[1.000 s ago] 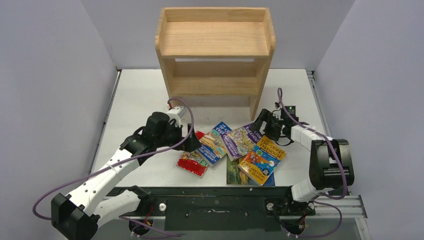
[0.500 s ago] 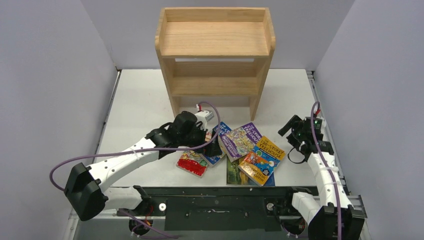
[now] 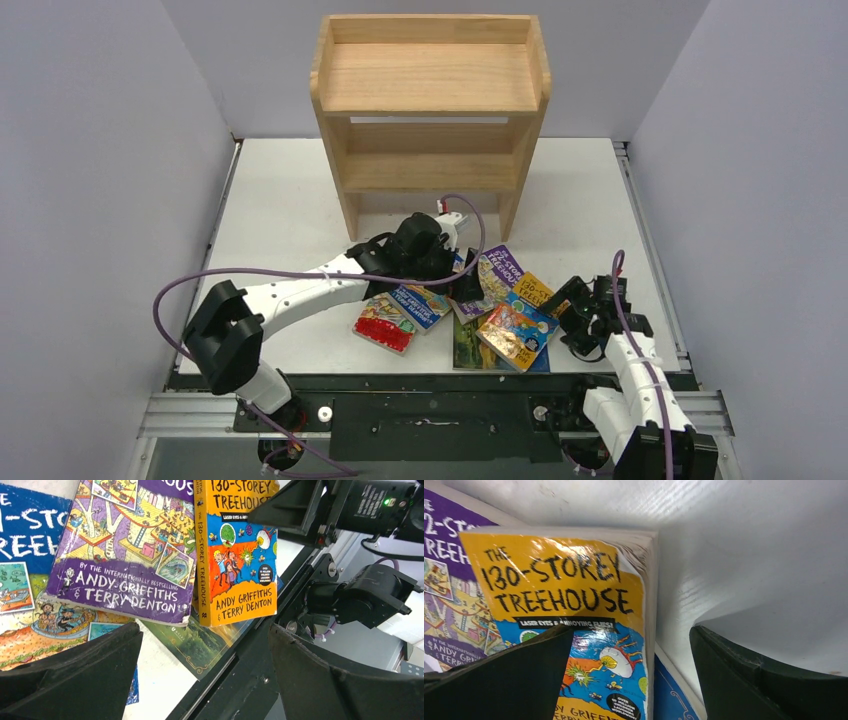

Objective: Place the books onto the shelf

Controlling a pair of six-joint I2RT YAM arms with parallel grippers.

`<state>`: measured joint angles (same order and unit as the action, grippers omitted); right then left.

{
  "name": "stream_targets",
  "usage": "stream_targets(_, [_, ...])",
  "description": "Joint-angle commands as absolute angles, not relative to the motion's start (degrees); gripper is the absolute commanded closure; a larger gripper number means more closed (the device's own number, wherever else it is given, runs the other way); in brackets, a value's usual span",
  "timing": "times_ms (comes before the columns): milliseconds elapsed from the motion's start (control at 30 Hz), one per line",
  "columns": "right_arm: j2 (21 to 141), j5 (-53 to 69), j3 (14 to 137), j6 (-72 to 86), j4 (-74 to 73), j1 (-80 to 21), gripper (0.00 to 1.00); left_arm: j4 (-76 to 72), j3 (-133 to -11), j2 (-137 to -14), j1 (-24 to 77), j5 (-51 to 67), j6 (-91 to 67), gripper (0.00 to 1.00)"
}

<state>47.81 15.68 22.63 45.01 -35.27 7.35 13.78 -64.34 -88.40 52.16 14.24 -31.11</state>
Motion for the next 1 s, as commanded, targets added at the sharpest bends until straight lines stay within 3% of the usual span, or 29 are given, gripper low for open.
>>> stream_targets(0, [46.9,19.7,20.3,48.4,-29.9,7.1,0.1,10.6,-68.4,-90.4,51.6,16.6,-30.4,0.04])
stream_targets(233, [46.2,30.4,13.5,48.7,-16.3,7.1,0.1,5.0,-63.0,-90.0,46.2,23.7,-33.2,0.04])
stream_targets(633, [47.4,40.6,15.5,51.9,-3.8,5.5,0.09,3.1,-64.4,-93.2,45.0,28.3,-34.4,0.04])
stream_targets(967, [48.4,27.9,24.4,40.1,-24.0,4.0,0.1,4.6,-63.2,-92.4,45.2,26.9,-34.7,0.04])
